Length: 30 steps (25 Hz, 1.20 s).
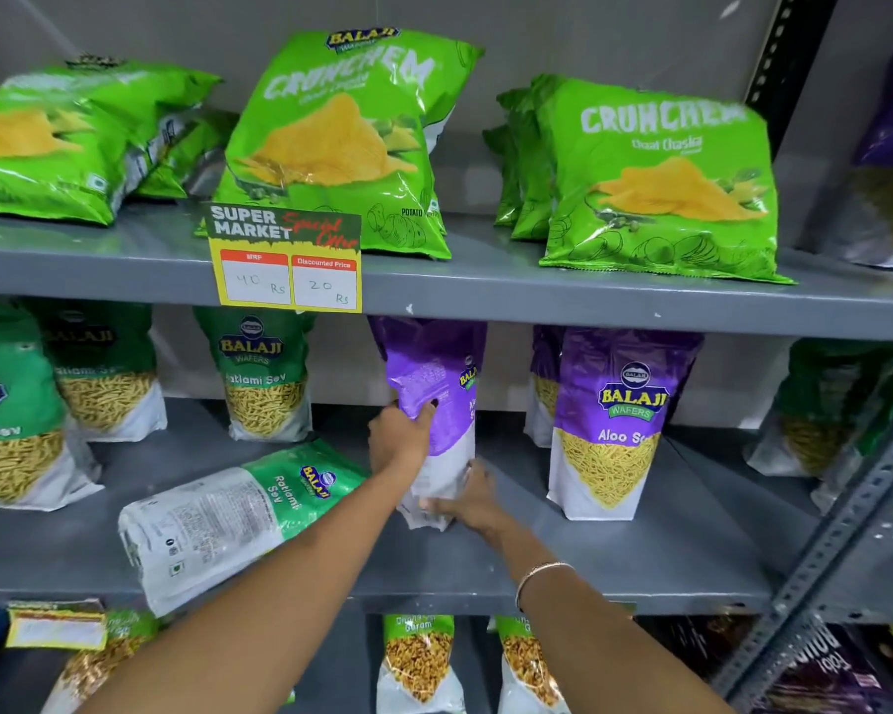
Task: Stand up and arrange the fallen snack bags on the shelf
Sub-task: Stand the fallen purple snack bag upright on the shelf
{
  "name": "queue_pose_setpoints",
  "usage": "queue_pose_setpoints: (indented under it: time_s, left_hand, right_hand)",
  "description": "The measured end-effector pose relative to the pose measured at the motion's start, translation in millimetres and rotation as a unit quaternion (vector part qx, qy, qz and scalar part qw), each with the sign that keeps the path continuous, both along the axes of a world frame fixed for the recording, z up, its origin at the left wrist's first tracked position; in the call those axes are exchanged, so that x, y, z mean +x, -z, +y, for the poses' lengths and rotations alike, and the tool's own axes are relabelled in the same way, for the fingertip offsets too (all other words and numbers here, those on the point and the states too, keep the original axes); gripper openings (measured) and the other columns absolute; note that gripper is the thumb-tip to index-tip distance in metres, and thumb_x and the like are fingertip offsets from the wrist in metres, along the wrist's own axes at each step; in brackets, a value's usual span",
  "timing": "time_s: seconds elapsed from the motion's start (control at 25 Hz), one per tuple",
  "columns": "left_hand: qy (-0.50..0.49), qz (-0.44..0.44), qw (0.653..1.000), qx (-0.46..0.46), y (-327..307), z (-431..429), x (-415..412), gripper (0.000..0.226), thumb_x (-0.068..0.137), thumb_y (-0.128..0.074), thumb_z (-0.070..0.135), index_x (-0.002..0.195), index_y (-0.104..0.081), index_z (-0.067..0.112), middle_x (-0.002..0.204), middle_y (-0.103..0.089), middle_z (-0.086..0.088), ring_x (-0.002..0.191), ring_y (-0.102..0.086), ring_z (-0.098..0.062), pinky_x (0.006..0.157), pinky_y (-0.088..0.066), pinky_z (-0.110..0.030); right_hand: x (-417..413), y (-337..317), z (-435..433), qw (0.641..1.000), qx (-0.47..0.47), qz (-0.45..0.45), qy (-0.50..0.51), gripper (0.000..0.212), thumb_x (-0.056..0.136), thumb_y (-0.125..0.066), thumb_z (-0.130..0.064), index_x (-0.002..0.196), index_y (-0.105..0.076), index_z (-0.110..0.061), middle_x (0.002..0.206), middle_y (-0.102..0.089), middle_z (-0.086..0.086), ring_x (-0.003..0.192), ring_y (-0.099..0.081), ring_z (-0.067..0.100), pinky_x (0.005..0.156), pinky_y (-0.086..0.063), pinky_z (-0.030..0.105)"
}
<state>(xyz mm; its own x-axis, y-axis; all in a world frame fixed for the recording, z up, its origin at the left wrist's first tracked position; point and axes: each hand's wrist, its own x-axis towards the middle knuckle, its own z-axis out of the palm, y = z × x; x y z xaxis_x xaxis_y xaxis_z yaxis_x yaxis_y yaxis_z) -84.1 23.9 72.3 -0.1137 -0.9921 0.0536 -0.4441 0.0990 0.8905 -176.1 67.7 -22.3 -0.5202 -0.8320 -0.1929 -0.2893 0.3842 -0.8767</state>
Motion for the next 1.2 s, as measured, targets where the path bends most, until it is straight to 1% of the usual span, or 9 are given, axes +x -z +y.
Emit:
queue_pose_setpoints:
  time_s: [0.12,0.28,0.48,0.56,0.72,0.84,0.96,1.04,1.2]
  left_hand:
    - [0.013,0.034,0.999,0.027,-1.1,22.3,-19.2,0.050,0.087,-0.054,0.032,0.122,-0.047,-0.002,0.125,-0.059,-0.027,0.115,-0.056,-0.041,0.093,-0.045,-0.041]
    - [0.065,0.052,0.995,0.053,-4.4,20.9,-19.6,0.064,0.080,-0.066,0.029,0.126,-0.035,-0.003,0.129,-0.054,-0.023,0.115,-0.057,-0.036,0.096,-0.047,-0.038]
    - [0.224,0.006,0.973,0.057,4.4,-14.2,5.6,0.135,0.049,-0.083,0.045,0.150,0.003,0.017,0.156,-0.012,-0.011,0.145,-0.013,-0.026,0.117,-0.019,-0.034]
    - [0.201,0.032,0.977,0.061,11.4,-36.4,12.1,0.140,0.053,-0.086,0.034,0.148,0.015,0.019,0.160,0.003,-0.010,0.148,0.000,-0.022,0.121,-0.010,-0.037]
    - [0.207,0.109,0.960,0.156,21.4,-67.8,19.6,0.126,0.059,-0.084,0.019,0.150,0.002,0.015,0.158,-0.017,-0.009,0.143,-0.024,-0.022,0.118,-0.021,-0.036]
    - [0.199,0.115,0.965,0.128,20.4,-64.5,20.9,0.066,0.072,-0.071,-0.004,0.130,-0.040,0.004,0.136,-0.051,-0.022,0.105,-0.052,-0.019,0.086,-0.043,-0.022]
    - [0.175,0.093,0.977,0.079,25.2,-61.0,18.9,0.051,0.074,-0.068,-0.008,0.122,-0.051,-0.007,0.116,-0.061,-0.019,0.075,-0.054,-0.012,0.057,-0.047,-0.005]
    - [0.145,0.100,0.982,0.066,32.6,-63.0,16.7,0.046,0.070,-0.073,-0.004,0.113,-0.058,-0.007,0.109,-0.064,-0.015,0.072,-0.058,-0.016,0.064,-0.052,-0.008]
    - [0.096,0.106,0.987,0.070,41.1,-62.5,13.2,0.033,0.062,-0.081,0.006,0.088,-0.061,0.012,0.110,-0.069,-0.020,0.092,-0.065,-0.029,0.095,-0.052,-0.045]
  right_hand:
    - [15.2,1.9,-4.2,0.997,-0.009,0.055,0.044,0.123,0.025,-0.056,-0.060,0.133,-0.033,-0.007,0.128,-0.040,0.012,0.125,-0.041,0.026,0.105,-0.038,0.031]
    - [10.6,7.6,-7.5,0.992,-0.093,0.008,0.086,0.070,0.048,-0.074,-0.037,0.104,-0.039,-0.013,0.106,-0.055,0.006,0.105,-0.057,0.026,0.083,-0.047,0.032]
    - [-17.1,4.4,-3.7,0.996,-0.064,0.060,-0.004,0.089,0.036,-0.071,-0.050,0.116,-0.048,-0.019,0.115,-0.057,0.009,0.109,-0.042,0.020,0.083,-0.029,0.024]
    - [-33.8,10.7,-10.2,0.997,-0.054,0.044,-0.034,0.097,0.030,-0.077,-0.056,0.117,-0.055,-0.020,0.117,-0.063,0.008,0.112,-0.044,0.022,0.094,-0.031,0.026]
    - [-70.5,22.6,-16.0,0.996,-0.078,-0.014,-0.045,0.099,0.039,-0.088,-0.023,0.126,-0.041,-0.012,0.126,-0.060,0.014,0.120,-0.054,0.029,0.105,-0.041,0.052]
    - [-71.6,4.1,-9.5,0.996,-0.079,-0.009,-0.043,0.085,0.054,-0.084,-0.004,0.129,-0.044,-0.008,0.129,-0.059,0.014,0.123,-0.052,0.028,0.108,-0.039,0.048]
    - [-76.5,1.4,-9.6,0.996,-0.079,-0.034,-0.028,0.076,0.059,-0.081,0.001,0.127,-0.046,-0.005,0.130,-0.058,0.015,0.124,-0.051,0.030,0.105,-0.043,0.047]
    - [-77.7,0.9,-9.4,0.990,-0.087,-0.098,-0.055,0.081,0.057,-0.081,0.000,0.128,-0.043,-0.003,0.130,-0.058,0.015,0.122,-0.053,0.028,0.099,-0.048,0.039]
    - [-80.1,-5.1,-10.3,0.990,-0.100,-0.071,-0.072,0.075,0.056,-0.084,-0.003,0.123,-0.049,-0.001,0.126,-0.061,0.018,0.118,-0.057,0.029,0.102,-0.046,0.041]
